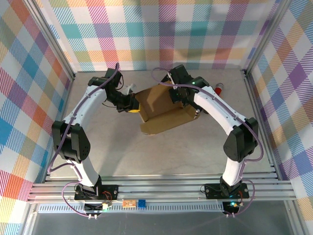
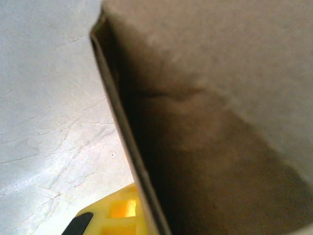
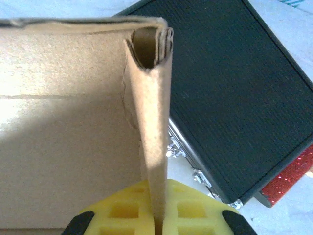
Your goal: Fold the paper box
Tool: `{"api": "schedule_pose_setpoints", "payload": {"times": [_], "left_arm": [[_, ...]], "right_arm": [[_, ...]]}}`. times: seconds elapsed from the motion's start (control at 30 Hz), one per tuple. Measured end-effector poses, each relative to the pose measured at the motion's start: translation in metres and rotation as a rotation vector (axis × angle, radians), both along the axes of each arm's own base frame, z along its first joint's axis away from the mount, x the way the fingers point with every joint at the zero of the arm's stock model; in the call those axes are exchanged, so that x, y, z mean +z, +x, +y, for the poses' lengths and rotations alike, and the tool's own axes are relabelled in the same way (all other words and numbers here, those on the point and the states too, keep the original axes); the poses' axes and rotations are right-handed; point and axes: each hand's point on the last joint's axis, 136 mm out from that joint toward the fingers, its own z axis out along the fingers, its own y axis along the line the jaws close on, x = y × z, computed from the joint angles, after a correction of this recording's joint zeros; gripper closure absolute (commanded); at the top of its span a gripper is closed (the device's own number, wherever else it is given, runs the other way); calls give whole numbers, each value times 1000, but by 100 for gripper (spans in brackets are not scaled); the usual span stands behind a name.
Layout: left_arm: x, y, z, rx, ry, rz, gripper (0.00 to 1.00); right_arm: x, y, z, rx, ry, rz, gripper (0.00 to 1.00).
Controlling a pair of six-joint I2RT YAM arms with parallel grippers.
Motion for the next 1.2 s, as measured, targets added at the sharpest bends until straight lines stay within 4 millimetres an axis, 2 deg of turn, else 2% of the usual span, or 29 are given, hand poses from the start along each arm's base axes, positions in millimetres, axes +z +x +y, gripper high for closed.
{"api": "schedule_pose_setpoints", "payload": {"times": [0.23,0.5,0.8,1.03,1.2], "left_arm": [[-7,-2,-2,35,58,19,100],[-16,2,5,102,157,26,100],[-11,3,3,117,168,19,100],[-10,-3,3,115,164,48,100],[-5,-7,-1,103,139,63,100]], "right_arm": [[2,3,0,-53,-100,-6,100],[4,-1,1,-129,-194,-13,100],[8,-2,-4,-158,-231,-21,100],[2,-3,0,-130,-172,34,100],[-5,-1,0,-91,-77,120,92]]}}
